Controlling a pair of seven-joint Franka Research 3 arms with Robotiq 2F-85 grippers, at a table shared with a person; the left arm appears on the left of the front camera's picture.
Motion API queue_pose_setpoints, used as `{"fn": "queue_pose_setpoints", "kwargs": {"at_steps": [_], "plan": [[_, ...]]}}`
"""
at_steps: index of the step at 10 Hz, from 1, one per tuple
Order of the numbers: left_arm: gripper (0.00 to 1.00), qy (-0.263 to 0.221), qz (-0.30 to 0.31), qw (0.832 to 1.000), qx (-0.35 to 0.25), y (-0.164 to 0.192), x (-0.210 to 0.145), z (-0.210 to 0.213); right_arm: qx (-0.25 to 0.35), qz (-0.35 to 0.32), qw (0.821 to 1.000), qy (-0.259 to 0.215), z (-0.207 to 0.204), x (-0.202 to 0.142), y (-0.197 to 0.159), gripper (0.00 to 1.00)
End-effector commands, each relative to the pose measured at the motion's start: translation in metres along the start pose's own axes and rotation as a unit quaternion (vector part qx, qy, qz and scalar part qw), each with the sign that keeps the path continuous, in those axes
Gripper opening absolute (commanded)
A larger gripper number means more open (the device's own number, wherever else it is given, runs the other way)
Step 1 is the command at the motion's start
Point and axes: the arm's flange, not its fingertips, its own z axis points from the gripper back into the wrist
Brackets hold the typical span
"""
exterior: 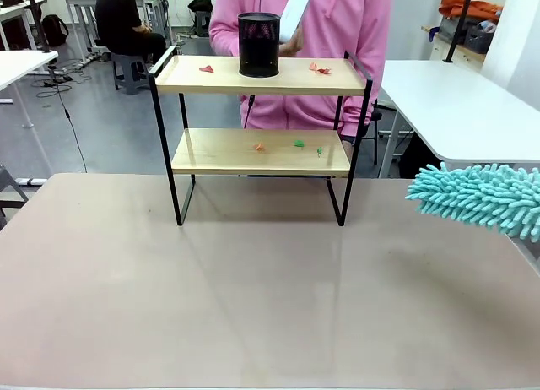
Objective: Clean the shelf.
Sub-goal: Clean the specific tier of the Shelf with the Duster once objects are removed.
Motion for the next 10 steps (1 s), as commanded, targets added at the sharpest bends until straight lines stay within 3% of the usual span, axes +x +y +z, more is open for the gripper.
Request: {"fn": "queue_pose_setpoints", "kwargs": {"at_steps": [1,3,4,7,9,10], "plan": [[1.00,-0.009,-0.012,1.000,-0.008,0.000,0.001,-0.001,-0.017,0.026,0.999,0.010,-0.005,-0.008,0.017,0.13],[1.00,-0.009,-0.012,1.000,-0.008,0.000,0.001,-0.001,-0.033,0.121,0.992,0.020,-0.018,-0.015,0.062,0.13],[1.00,-0.009,-0.012,1.000,-0.008,0.000,0.001,-0.001,-0.048,0.175,0.983,0.036,-0.039,-0.014,0.085,0.13],[1.00,-0.009,-0.012,1.000,-0.008,0.000,0.001,-0.001,-0.121,0.255,0.959,0.030,-0.121,0.006,0.123,0.13],[1.00,-0.009,-0.012,1.000,-0.008,0.000,0.001,-0.001,-0.200,0.270,0.941,-0.038,-0.165,0.019,0.138,0.13],[1.00,-0.009,-0.012,1.000,-0.008,0.000,0.001,-0.001,-0.224,0.245,0.940,-0.073,-0.172,0.025,0.138,0.13]]}}
